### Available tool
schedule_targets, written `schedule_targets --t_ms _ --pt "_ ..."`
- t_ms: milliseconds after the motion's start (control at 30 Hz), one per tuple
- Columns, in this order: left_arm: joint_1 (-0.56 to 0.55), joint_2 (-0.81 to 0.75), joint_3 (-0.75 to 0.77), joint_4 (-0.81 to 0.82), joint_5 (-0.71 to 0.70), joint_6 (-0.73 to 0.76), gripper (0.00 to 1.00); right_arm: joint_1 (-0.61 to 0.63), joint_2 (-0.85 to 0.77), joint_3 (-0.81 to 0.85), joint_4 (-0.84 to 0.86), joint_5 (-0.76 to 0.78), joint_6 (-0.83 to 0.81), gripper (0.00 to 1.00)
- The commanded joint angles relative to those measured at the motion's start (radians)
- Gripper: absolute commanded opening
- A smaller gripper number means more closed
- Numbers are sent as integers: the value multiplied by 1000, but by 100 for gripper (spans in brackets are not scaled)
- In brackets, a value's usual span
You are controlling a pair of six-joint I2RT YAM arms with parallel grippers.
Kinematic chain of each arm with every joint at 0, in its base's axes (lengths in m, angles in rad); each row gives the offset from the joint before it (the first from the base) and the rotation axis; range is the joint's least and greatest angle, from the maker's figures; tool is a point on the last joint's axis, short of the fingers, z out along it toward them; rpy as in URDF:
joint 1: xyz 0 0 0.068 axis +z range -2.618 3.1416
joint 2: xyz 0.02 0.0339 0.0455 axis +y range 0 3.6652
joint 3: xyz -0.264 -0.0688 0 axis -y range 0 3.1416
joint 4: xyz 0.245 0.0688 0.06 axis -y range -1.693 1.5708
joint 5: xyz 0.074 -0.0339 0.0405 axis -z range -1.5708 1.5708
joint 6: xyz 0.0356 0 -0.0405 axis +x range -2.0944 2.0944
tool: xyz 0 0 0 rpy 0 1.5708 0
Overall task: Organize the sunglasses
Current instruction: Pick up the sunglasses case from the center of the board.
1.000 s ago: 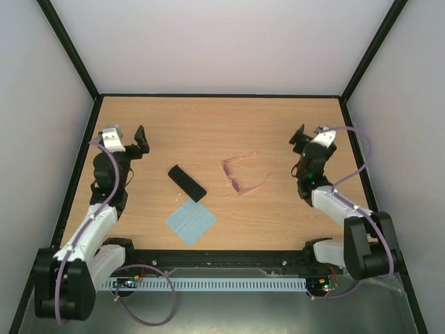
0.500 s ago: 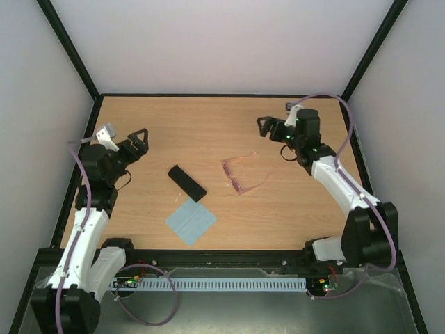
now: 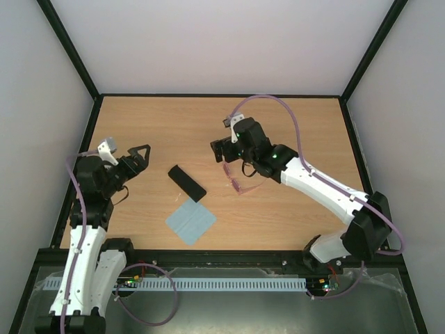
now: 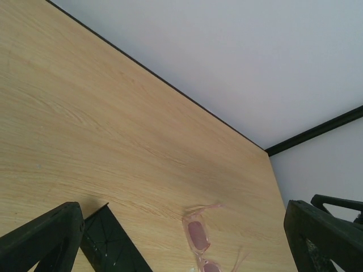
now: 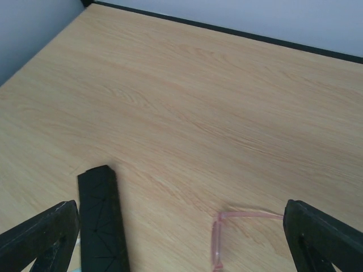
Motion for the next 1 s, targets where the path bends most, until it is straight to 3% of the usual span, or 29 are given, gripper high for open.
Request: schedule_targets --t_ms 0,167,300,400,533,733,967 --pt "3 -31 43 -142 -37 -4 99 -14 74 76 -61 14 13 99" --pt "2 -91 -11 -117 9 9 99 -7 209 173 -157 -101 22 99" --pt "3 -106 14 -233 -8 67 99 41 301 210 -233 -96 13 99" --pt "3 -110 -39 -195 136 68 99 80 378 236 -266 -83 14 99" --pt "2 -167 -114 -144 206 36 99 139 465 283 -299 -83 5 99" --pt "2 -193 -86 -234 186 97 99 217 557 334 -326 -53 -19 100" --pt "2 -194 -77 -281 117 66 99 236 632 383 -350 -42 -41 100"
